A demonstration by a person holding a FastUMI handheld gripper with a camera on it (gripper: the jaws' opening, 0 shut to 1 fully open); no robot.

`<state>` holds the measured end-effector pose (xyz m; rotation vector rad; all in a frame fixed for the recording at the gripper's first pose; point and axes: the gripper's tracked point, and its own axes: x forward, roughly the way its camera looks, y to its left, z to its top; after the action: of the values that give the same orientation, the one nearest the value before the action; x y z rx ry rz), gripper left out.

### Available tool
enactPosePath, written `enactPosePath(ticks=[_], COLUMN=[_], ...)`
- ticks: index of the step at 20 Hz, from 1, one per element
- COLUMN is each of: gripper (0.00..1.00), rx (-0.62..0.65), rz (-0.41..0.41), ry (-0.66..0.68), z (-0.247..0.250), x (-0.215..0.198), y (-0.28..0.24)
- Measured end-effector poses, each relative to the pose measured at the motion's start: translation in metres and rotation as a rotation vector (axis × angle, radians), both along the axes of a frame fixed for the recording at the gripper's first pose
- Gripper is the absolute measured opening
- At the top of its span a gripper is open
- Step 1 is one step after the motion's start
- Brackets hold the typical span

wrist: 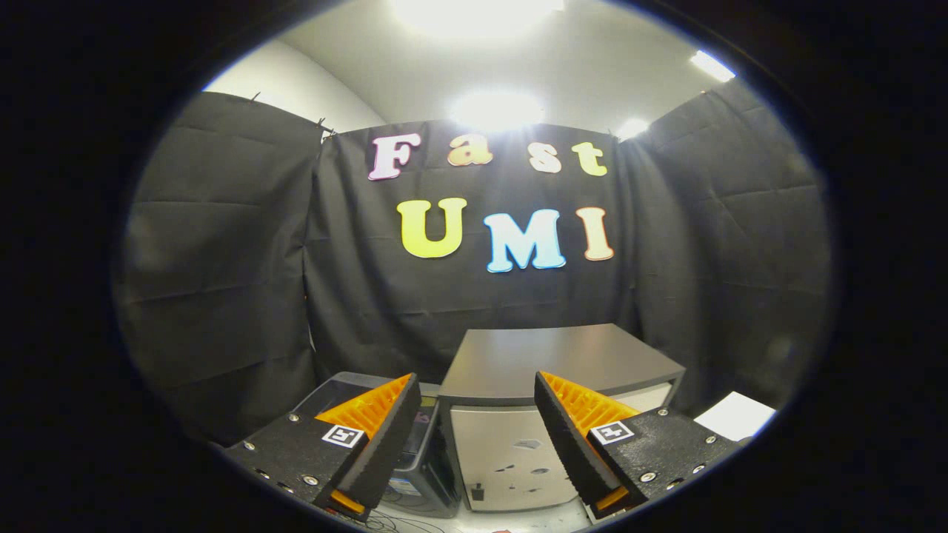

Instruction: Put the clothes into the washing machine and then close the washing machine lid.

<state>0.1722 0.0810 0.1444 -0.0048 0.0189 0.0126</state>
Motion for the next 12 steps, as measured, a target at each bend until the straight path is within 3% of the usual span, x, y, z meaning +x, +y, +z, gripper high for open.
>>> enactPosePath(ticks=[12], gripper=[0.95], rx=[0.003], rz=[-0.122], ry=[-0.027], z=[-0.011], x=[-0.069], y=[-0.082])
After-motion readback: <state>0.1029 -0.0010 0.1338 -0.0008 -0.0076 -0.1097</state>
